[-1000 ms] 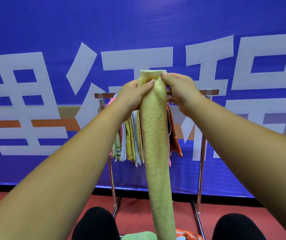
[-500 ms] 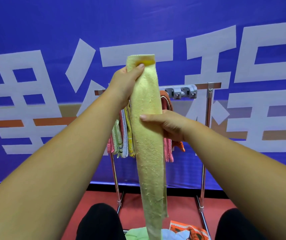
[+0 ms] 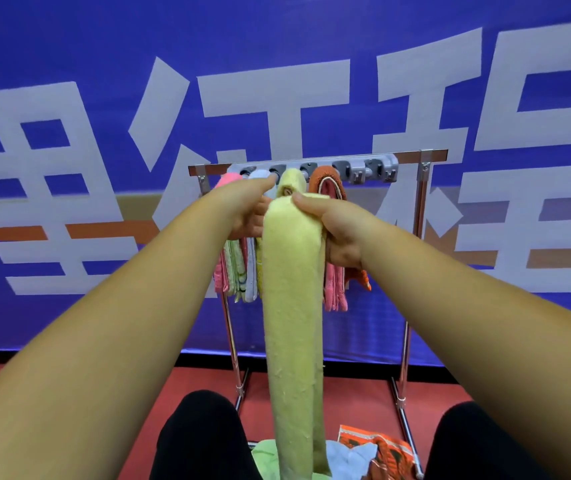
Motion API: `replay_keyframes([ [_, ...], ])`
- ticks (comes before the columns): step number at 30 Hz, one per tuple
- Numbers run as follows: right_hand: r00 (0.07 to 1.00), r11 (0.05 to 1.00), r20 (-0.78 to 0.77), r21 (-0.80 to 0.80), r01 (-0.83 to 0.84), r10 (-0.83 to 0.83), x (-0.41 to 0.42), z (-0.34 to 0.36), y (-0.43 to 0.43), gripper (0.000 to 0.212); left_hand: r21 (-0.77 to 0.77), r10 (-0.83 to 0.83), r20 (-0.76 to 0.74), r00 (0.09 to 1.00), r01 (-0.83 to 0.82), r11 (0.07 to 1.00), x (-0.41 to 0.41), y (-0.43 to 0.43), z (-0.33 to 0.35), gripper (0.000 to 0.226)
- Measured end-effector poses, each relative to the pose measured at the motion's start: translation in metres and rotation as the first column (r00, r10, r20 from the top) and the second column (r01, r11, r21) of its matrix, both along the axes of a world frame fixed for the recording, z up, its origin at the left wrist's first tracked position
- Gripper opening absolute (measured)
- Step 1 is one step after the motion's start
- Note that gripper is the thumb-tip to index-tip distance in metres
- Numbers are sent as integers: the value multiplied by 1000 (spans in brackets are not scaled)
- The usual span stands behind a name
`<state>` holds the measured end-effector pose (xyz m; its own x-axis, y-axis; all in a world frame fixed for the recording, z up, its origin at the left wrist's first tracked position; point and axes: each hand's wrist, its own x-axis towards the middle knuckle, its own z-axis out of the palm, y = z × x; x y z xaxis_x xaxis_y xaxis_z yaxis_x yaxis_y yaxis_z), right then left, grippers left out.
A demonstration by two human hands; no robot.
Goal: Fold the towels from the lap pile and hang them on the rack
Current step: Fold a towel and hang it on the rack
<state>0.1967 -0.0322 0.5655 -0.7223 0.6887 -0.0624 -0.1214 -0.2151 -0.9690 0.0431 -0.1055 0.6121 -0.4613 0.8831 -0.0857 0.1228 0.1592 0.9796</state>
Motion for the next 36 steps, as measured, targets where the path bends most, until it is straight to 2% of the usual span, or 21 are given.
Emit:
replay_keyframes([
  [2,996,992,-5,-96,85,-86,-2,8,1,44,-27,-7,-45,999,6,1000,-6,3,-8,49],
  [5,980,965,-3,-176,197,-200,-1,22,-1,35,14,49,-111,993,-48,999,-11,8,-16,53],
  [7,969,951,10,-191,245,-248,1,29,-3,29,57,89,-175,981,-80,995,-7,8,-19,41],
  [10,951,928,11,-216,304,-309,1,36,-2,28,75,116,-277,954,-98,992,0,9,-22,10],
  [13,943,914,6,-243,325,-333,-1,40,0,39,-23,14,-356,935,-24,999,8,6,-26,22],
  [16,936,905,-24,-265,333,-351,1,41,-1,40,-107,-161,-425,891,127,986,20,3,-35,11],
  [20,905,879,-94,-300,371,-415,6,42,-8,36,-141,-240,-357,903,202,969,23,15,-56,11],
  [22,886,864,-148,-342,370,-439,9,44,-11,39,-155,-255,-390,885,210,965,23,22,-68,6],
  [25,883,855,-191,-401,328,-429,15,44,-9,41,-202,-264,-545,796,181,962,29,27,-84,22],
  [27,888,856,-175,-399,330,-424,18,42,-3,37,-244,-273,-579,768,157,957,35,28,-94,33],
  [30,878,856,-155,-350,380,-453,23,36,6,33,-258,-243,-546,802,116,959,41,31,-105,29],
  [32,871,857,-173,-345,384,-459,26,33,10,22,-247,-222,-541,811,99,964,43,32,-107,30],
  [36,862,854,-185,-336,397,-473,28,27,20,8,-243,-207,-578,789,75,967,49,30,-101,40],
])
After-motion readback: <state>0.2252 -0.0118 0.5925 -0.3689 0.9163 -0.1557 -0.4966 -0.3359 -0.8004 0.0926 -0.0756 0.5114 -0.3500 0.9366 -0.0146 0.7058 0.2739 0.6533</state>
